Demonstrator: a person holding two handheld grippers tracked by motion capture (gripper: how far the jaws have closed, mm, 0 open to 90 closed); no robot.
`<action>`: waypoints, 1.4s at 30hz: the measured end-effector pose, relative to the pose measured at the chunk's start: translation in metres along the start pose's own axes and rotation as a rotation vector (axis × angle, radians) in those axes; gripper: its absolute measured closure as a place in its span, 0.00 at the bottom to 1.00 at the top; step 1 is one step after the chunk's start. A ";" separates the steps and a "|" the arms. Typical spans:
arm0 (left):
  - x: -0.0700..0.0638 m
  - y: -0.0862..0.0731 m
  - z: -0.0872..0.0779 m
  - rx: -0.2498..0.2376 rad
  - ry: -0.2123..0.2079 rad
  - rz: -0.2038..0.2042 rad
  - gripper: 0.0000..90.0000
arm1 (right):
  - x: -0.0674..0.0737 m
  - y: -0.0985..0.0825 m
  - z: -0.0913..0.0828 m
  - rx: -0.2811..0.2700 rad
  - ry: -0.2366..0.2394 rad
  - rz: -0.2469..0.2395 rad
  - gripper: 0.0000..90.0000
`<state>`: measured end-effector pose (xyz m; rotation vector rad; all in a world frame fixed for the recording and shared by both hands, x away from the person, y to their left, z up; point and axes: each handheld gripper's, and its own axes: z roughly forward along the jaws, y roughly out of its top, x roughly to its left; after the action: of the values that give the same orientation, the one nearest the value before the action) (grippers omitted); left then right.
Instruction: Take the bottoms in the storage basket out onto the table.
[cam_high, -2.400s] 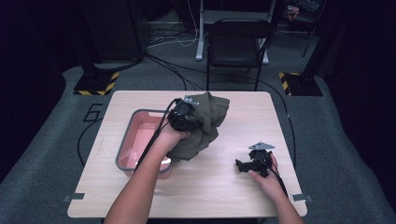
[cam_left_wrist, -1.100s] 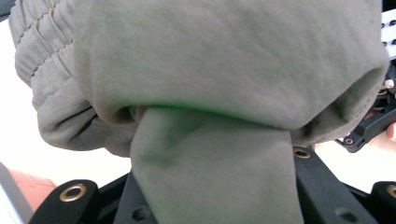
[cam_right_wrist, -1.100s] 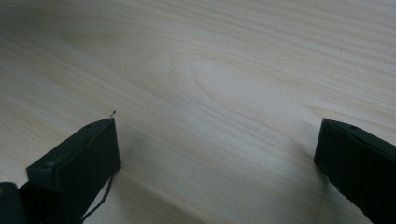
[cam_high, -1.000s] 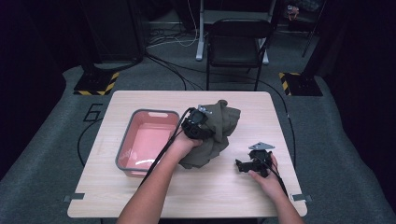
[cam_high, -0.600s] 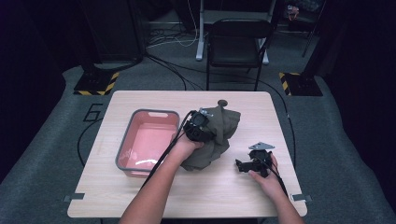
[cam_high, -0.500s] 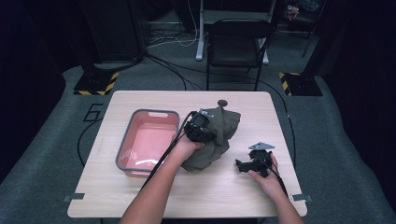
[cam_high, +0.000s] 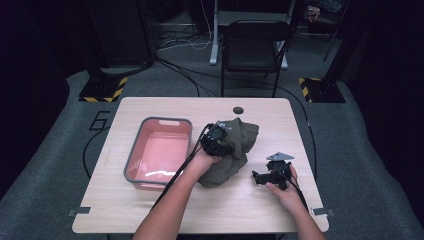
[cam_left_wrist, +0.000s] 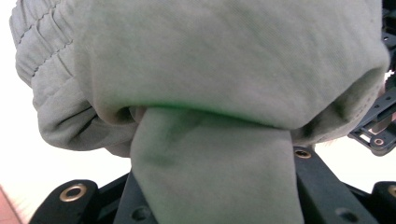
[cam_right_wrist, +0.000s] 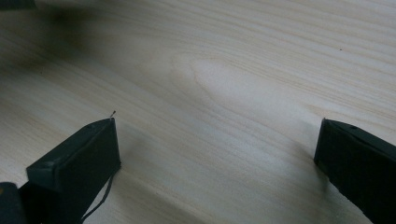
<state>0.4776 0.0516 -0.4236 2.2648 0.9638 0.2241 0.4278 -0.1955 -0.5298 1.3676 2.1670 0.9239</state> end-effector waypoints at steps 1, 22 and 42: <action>0.000 -0.002 0.003 0.002 0.004 -0.009 0.73 | 0.000 0.000 0.000 0.000 0.000 0.000 0.00; 0.002 -0.020 0.027 0.047 0.015 -0.026 0.73 | 0.000 0.000 0.000 0.004 0.003 -0.003 0.00; 0.006 -0.036 0.040 0.024 0.020 -0.079 0.72 | 0.000 0.000 0.000 0.004 0.003 -0.003 0.00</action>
<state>0.4769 0.0541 -0.4777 2.2454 1.0691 0.2022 0.4275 -0.1957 -0.5297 1.3654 2.1732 0.9217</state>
